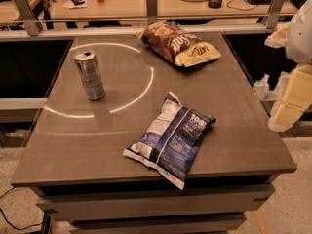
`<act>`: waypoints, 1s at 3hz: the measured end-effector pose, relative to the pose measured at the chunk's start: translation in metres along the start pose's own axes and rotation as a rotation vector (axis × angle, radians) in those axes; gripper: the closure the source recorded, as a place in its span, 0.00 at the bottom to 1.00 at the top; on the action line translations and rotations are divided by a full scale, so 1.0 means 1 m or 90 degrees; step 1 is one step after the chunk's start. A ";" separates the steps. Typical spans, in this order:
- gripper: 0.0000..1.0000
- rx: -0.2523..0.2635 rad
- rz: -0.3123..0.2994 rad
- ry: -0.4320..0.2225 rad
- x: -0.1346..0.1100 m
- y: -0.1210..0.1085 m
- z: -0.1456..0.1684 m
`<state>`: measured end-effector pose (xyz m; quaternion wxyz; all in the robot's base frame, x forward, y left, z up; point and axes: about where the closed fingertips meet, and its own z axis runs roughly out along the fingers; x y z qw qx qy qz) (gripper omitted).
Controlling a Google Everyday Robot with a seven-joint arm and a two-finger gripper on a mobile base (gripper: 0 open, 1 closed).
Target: Pick redbull can
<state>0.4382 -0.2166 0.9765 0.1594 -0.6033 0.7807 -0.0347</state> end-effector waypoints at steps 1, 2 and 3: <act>0.00 0.000 0.000 0.000 0.000 0.000 0.000; 0.00 -0.024 0.033 -0.059 -0.001 -0.006 0.006; 0.00 -0.040 0.079 -0.184 -0.005 -0.025 0.022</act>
Offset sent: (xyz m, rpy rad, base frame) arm 0.0396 -0.0031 -0.0090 0.5336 0.1114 -0.0883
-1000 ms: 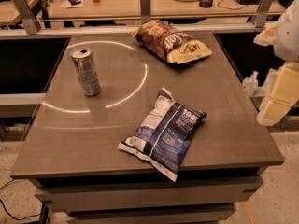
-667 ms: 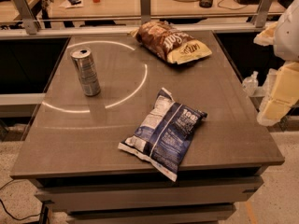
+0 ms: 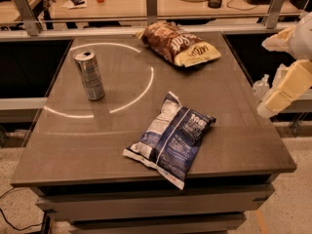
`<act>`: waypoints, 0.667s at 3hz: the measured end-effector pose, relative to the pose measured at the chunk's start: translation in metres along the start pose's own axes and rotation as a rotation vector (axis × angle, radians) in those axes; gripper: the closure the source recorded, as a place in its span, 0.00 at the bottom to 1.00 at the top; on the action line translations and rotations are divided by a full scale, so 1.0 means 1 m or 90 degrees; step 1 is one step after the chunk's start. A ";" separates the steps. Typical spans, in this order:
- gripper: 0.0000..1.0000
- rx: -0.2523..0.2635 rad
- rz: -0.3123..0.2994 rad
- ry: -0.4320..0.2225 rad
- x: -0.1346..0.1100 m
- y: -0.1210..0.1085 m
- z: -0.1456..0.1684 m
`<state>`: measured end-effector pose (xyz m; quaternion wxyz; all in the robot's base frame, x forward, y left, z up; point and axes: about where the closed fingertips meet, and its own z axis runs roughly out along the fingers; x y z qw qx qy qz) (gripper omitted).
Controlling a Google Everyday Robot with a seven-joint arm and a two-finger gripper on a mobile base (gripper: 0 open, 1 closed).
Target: Pick redbull can
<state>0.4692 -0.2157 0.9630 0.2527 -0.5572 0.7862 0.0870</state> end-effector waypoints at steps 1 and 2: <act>0.00 0.004 0.002 -0.158 -0.019 -0.015 0.011; 0.00 0.002 -0.013 -0.264 -0.047 -0.011 0.021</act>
Offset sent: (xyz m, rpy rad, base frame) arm 0.0340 0.0756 0.0091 0.5691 -0.2393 0.1251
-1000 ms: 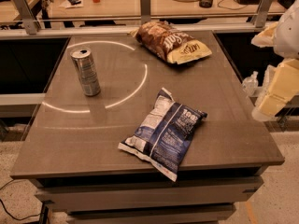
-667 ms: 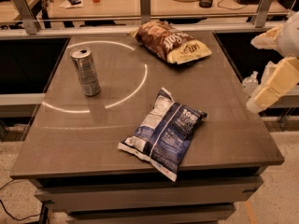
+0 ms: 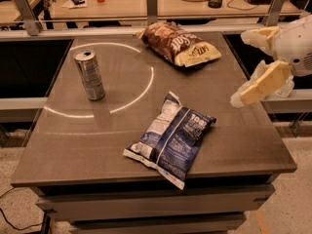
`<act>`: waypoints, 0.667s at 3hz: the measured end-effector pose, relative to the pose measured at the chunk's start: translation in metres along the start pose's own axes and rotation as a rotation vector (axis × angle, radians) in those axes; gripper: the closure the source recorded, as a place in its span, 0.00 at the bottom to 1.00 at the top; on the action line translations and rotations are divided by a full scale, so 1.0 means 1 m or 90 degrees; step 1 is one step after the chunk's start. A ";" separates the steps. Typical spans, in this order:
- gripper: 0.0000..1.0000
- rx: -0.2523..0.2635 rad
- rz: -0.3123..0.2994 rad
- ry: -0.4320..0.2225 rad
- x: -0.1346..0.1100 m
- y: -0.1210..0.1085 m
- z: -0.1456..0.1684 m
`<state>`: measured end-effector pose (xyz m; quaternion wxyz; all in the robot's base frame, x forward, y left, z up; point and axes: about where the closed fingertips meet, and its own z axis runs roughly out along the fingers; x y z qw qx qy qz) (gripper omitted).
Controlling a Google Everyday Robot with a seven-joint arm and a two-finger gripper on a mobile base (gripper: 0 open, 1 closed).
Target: Pick redbull can
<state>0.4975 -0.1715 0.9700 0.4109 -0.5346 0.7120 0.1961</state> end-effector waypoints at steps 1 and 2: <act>0.00 -0.013 0.010 -0.078 -0.004 0.002 0.028; 0.00 -0.032 0.011 -0.136 -0.010 0.004 0.051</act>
Offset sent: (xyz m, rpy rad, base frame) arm 0.0274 0.0636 -0.0337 0.3220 -0.0489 0.1048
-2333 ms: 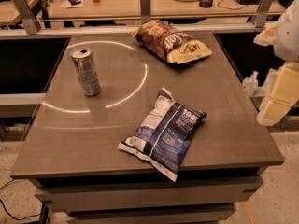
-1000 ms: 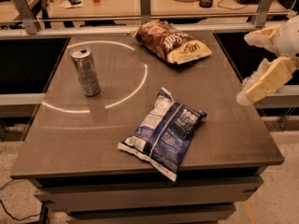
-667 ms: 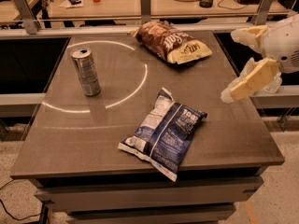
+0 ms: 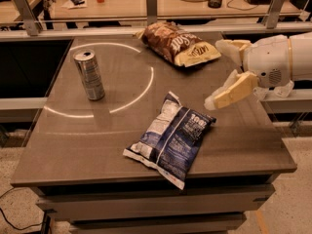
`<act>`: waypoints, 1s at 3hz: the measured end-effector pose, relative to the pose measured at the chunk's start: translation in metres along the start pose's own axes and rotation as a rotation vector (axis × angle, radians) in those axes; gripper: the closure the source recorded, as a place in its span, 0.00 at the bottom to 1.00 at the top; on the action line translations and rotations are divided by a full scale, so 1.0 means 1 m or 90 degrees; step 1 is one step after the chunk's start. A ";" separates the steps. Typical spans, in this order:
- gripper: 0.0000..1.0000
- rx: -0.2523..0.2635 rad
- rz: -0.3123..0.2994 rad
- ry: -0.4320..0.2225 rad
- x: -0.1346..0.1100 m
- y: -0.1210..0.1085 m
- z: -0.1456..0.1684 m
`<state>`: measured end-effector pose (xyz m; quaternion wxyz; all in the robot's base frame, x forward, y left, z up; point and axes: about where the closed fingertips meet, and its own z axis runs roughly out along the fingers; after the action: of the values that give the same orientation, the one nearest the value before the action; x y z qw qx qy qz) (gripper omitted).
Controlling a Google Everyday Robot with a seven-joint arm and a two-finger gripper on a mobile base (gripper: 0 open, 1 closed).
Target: Pick redbull can
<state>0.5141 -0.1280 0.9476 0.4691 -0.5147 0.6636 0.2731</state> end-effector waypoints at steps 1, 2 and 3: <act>0.00 -0.026 -0.006 -0.067 -0.009 -0.005 0.039; 0.00 -0.026 -0.006 -0.067 -0.009 -0.005 0.039; 0.00 -0.036 -0.005 -0.062 -0.005 -0.004 0.060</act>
Offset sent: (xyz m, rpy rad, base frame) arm 0.0305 0.0483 -0.0124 0.1341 -0.0330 0.0563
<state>0.5386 -0.0768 0.9283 0.4873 -0.5165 0.6298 0.3148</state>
